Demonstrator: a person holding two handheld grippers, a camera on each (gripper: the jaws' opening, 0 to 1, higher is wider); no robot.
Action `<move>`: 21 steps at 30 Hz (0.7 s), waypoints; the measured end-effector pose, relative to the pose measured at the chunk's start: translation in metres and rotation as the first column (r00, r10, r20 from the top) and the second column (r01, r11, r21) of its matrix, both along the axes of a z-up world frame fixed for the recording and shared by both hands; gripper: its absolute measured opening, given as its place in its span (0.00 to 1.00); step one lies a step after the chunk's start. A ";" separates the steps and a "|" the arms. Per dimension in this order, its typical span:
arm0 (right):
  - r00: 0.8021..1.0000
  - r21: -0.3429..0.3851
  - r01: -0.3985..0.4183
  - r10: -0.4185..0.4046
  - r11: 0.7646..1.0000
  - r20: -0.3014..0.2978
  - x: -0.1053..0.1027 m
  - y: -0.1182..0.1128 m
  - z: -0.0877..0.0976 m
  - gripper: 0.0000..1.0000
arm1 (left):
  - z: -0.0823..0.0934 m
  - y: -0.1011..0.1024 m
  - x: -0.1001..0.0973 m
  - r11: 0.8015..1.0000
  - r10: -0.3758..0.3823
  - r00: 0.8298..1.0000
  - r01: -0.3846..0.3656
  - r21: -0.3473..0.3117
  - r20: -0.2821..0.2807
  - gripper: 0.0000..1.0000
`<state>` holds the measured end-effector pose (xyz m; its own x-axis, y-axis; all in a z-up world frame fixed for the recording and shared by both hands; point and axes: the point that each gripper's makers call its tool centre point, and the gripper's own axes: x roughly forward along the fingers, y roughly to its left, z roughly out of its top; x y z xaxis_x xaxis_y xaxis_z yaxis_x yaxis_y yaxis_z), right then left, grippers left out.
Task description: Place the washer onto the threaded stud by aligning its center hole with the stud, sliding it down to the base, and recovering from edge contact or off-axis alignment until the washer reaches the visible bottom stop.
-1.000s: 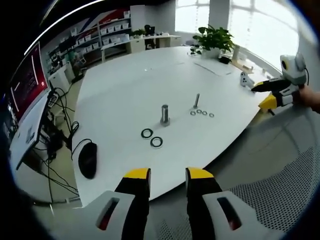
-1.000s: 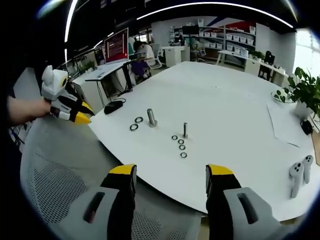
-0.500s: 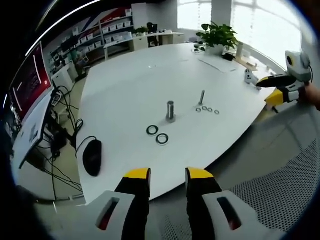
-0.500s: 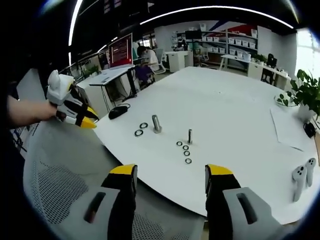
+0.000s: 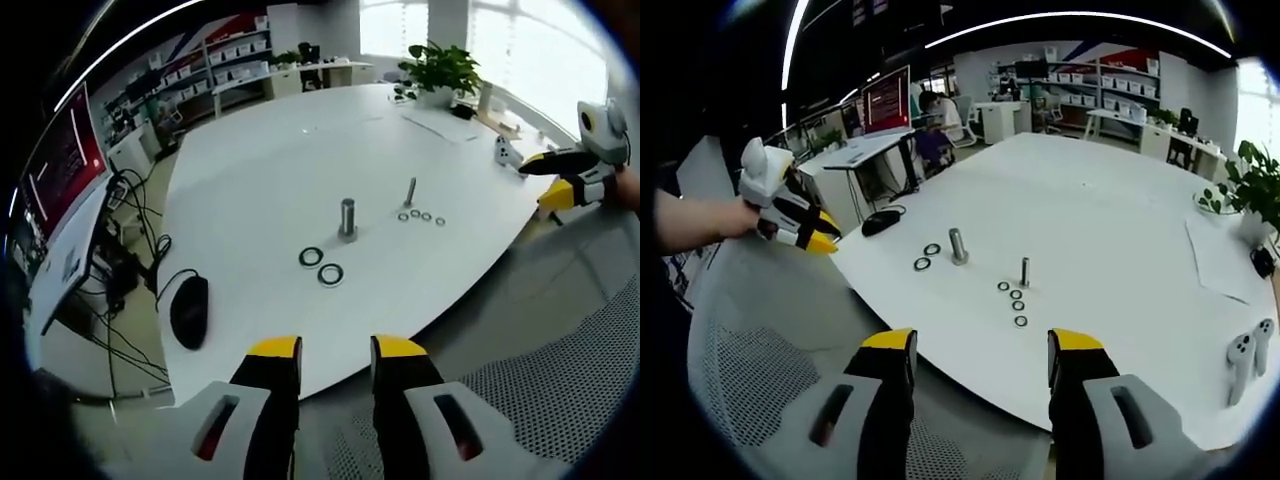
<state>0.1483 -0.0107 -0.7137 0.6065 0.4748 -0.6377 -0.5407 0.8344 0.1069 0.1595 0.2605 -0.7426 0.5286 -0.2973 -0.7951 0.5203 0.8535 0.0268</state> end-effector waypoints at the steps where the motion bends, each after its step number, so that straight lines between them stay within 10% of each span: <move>1: 1.000 -0.003 -0.004 0.004 1.000 -0.003 -0.001 0.000 -0.001 0.55 | 0.000 -0.001 -0.001 1.000 -0.002 1.000 0.002 -0.003 -0.005 0.26; 21: 1.000 0.005 0.009 -0.009 1.000 0.004 0.001 -0.002 0.001 0.55 | 0.001 -0.007 -0.002 0.999 -0.032 0.999 0.032 -0.007 -0.003 0.27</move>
<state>0.1491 -0.0128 -0.7126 0.6134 0.4728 -0.6326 -0.5339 0.8385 0.1090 0.1571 0.2538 -0.7412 0.5163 -0.3198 -0.7944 0.5476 0.8365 0.0192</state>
